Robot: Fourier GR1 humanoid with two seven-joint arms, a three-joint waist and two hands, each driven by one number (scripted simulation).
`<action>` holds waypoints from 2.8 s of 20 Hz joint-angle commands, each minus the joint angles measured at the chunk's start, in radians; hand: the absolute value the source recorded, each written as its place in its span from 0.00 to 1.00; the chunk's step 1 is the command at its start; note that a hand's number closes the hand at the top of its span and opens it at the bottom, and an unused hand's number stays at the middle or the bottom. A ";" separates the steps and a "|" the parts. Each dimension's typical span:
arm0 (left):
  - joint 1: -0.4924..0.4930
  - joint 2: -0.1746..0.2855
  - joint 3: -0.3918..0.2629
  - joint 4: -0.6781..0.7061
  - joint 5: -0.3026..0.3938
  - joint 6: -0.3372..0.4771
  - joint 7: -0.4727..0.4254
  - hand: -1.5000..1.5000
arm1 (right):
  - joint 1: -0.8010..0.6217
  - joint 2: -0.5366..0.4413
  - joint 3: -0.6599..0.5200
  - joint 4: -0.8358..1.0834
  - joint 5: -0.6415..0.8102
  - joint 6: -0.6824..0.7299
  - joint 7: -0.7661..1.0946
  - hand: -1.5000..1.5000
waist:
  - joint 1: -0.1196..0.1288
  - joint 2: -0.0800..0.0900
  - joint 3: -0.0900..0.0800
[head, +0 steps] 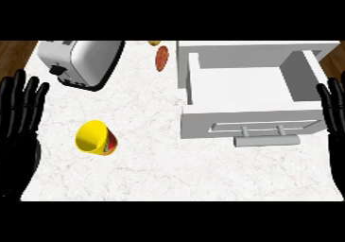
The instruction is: Pick up the cup, place it into the drawer and close the drawer
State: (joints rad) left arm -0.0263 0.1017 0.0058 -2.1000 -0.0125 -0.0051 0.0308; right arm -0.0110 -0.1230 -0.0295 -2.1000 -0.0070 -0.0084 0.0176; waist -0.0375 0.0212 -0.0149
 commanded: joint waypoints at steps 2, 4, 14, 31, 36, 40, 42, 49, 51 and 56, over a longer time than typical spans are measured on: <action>0.035 -0.019 -0.054 0.056 0.033 -0.067 -0.071 0.00 | 0.022 -0.017 -0.050 -0.028 -0.039 0.019 0.022 0.00 | 0.034 -0.022 0.015; 0.021 0.002 -0.065 -0.049 0.094 -0.099 0.051 0.00 | 0.033 0.047 0.033 0.040 0.048 -0.013 -0.077 0.00 | 0.040 -0.022 0.015; 0.134 -0.062 -0.055 0.038 0.290 -0.138 0.070 0.00 | 0.077 -0.040 -0.008 0.015 -0.012 0.108 -0.035 0.00 | 0.035 -0.023 0.015; 0.077 -0.026 0.114 0.551 0.129 -0.133 -0.248 0.00 | 0.004 -0.061 -0.087 0.080 -0.032 0.143 -0.026 0.00 | 0.032 -0.021 0.015; 0.056 0.007 0.151 0.743 0.106 -0.157 -0.347 0.00 | -0.028 0.030 0.027 0.168 0.101 0.071 -0.086 0.00 | 0.037 -0.020 0.015; -0.029 -0.005 0.177 0.992 0.055 -0.128 -0.518 0.00 | -0.028 -0.023 -0.040 0.064 0.008 0.122 0.007 0.00 | 0.029 -0.020 0.014; -0.096 0.051 0.230 1.096 0.087 -0.160 -0.535 0.00 | -0.030 -0.019 -0.058 0.098 0.002 0.123 -0.008 0.00 | 0.031 -0.020 0.014; -0.176 0.080 0.251 1.380 0.080 -0.209 -0.742 0.00 | -0.022 -0.008 -0.044 0.100 0.031 0.137 -0.036 0.00 | 0.033 -0.021 0.014; -0.165 0.049 0.245 1.379 0.083 -0.187 -0.770 0.00 | -0.034 -0.021 -0.062 0.034 -0.007 0.144 0.061 0.00 | 0.033 -0.021 0.014; -0.311 0.123 0.296 1.683 0.076 -0.247 -0.937 0.00 | -0.085 -0.008 -0.076 0.179 0.004 0.146 -0.044 0.00 | 0.030 -0.018 0.014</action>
State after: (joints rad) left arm -0.2701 0.2045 0.2819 -0.5766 0.0670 -0.2260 -0.8055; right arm -0.0519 -0.1315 -0.0813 -1.9923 0.0103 0.1345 -0.0033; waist -0.0072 0.0017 -0.0009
